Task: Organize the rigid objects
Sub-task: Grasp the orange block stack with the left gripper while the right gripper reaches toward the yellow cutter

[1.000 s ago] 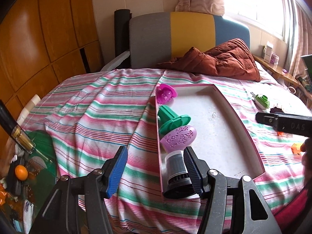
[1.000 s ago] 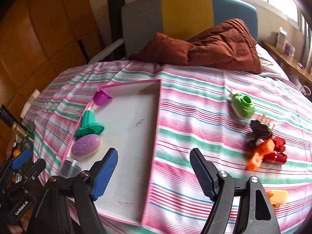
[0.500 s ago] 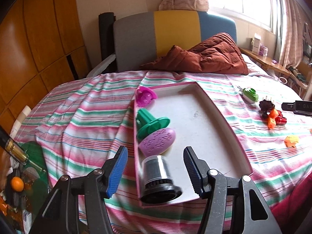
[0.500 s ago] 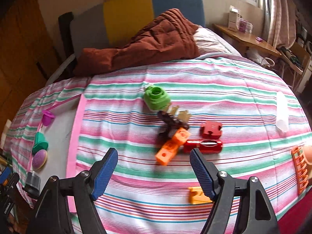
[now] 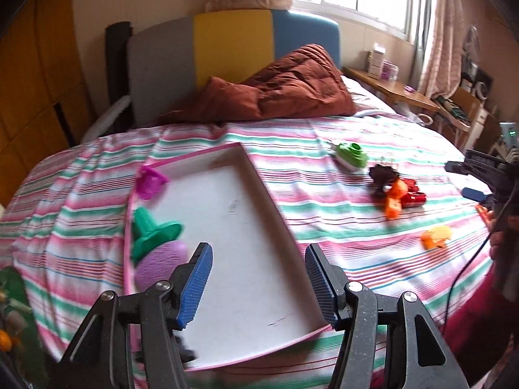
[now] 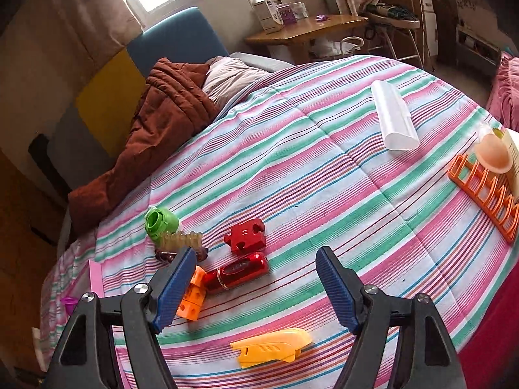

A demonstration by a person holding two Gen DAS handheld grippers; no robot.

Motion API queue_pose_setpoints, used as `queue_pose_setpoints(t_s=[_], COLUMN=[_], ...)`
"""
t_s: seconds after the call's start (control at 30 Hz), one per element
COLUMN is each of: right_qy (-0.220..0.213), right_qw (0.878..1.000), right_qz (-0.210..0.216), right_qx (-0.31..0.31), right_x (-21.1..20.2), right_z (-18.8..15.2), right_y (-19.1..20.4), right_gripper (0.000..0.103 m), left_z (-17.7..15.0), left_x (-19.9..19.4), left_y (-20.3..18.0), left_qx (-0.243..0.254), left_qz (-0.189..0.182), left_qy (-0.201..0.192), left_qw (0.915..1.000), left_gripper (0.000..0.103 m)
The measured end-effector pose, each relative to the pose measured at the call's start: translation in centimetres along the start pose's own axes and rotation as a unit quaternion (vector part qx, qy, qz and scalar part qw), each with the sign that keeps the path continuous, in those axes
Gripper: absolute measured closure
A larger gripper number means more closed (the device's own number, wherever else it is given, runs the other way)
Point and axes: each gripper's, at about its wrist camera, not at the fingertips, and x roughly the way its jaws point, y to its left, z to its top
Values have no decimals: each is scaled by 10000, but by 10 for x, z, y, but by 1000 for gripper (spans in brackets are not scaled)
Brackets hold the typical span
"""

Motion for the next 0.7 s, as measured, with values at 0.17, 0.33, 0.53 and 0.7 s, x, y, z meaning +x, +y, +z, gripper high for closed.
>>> queue_pose_setpoints(t_s=[0.17, 0.33, 0.53, 0.7], right_qy=[-80, 47, 57, 133], right_qw=[9997, 9989, 9976, 9959], right_qz=[188, 366, 545, 690], right_qx=[136, 288, 416, 562], right_x=[-5, -1, 0, 3], right_z=[1, 2, 3, 4], right_y=[-2, -5, -9, -13], right_gripper=[25, 25, 25, 25], left_z=[11, 21, 36, 44], left_x=[26, 55, 95, 125], left_y=[-43, -88, -131, -159], left_qx=[347, 728, 991, 1125], left_qz=[-520, -886, -1373, -1541], left_qy=[346, 544, 794, 947], left_qw=[9974, 9919, 9824, 9771], left_gripper=[43, 43, 43, 45])
